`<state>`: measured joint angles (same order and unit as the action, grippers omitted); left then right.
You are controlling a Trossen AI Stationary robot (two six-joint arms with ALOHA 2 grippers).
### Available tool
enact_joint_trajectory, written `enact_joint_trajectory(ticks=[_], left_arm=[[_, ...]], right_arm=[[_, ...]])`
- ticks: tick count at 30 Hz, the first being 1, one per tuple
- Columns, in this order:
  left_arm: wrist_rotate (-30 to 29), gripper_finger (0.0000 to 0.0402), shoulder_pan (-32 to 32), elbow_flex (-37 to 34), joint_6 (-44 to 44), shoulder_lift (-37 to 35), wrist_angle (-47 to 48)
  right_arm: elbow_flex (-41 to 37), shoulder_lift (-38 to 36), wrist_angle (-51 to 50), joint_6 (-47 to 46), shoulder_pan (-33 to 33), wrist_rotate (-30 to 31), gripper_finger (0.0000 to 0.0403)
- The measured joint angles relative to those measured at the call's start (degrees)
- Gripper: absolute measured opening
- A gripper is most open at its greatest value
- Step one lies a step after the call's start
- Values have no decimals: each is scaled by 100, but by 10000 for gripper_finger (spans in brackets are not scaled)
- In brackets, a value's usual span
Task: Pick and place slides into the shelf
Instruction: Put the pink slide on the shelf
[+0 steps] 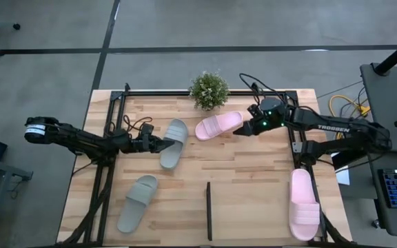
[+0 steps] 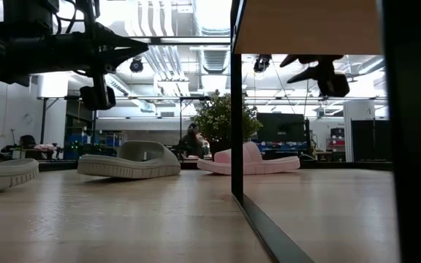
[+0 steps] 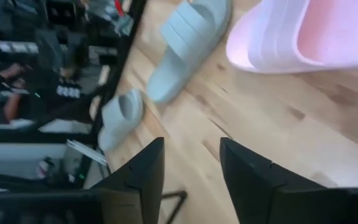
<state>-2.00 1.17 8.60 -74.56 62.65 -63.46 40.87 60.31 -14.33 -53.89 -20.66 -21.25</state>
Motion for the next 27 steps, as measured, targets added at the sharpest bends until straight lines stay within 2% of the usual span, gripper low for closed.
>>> enact_joint_trajectory(ticks=[5, 10, 18, 27], left_arm=[[0, 0, 0, 0, 0, 0, 0], [1, 0, 0, 0, 0, 0, 0], [3, 0, 0, 0, -2, 0, 4], [10, 0, -1, -2, -4, 0, 4]], right_arm=[[-273, 0, 623, -247, -297, -28, 179], [-379, 198, 682, -275, -684, -223, 198], [-100, 1090, 803, 273, -1014, -733, 199], [171, 1955, 1565, 308, -1043, -741, 195]])
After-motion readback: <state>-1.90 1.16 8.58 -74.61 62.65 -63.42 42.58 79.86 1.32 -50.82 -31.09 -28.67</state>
